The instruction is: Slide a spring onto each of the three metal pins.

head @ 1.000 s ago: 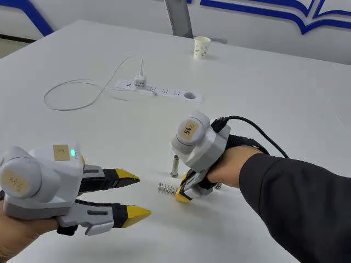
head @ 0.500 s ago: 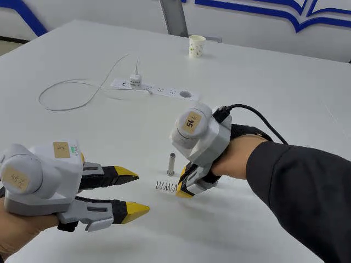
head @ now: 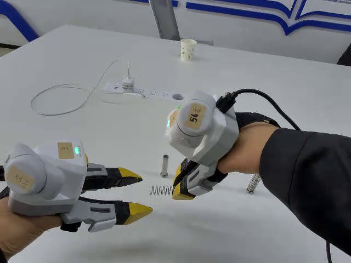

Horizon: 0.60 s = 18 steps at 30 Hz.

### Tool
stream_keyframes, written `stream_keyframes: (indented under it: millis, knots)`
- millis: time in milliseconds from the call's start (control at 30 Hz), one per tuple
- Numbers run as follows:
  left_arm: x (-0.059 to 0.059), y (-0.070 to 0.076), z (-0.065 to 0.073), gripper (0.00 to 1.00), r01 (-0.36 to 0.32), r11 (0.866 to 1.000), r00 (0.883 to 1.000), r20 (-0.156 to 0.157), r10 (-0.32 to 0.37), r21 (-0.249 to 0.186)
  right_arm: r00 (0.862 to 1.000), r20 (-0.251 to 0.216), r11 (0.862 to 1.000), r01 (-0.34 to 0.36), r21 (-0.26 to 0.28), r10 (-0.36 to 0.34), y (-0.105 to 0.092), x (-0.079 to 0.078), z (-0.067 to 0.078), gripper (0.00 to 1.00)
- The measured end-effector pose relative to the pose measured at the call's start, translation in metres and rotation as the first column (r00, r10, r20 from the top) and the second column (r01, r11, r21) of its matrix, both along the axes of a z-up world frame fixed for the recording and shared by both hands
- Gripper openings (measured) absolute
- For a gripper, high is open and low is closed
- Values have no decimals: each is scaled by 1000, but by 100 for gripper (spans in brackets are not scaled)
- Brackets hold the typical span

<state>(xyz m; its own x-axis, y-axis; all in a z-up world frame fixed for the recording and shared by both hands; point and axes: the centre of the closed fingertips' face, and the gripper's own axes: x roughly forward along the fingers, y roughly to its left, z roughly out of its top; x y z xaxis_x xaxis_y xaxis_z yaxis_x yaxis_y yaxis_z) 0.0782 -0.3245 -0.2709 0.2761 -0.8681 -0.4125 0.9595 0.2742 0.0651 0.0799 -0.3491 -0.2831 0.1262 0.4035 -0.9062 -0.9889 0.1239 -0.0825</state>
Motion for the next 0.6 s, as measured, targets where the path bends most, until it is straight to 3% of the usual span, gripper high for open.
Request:
stream_keyframes:
  millis: [600]
  knots:
    - [-11,-12,6,17,74,997,997,29,-74,-8,997,17,997,-71,-12,71,3,-15,10,11]
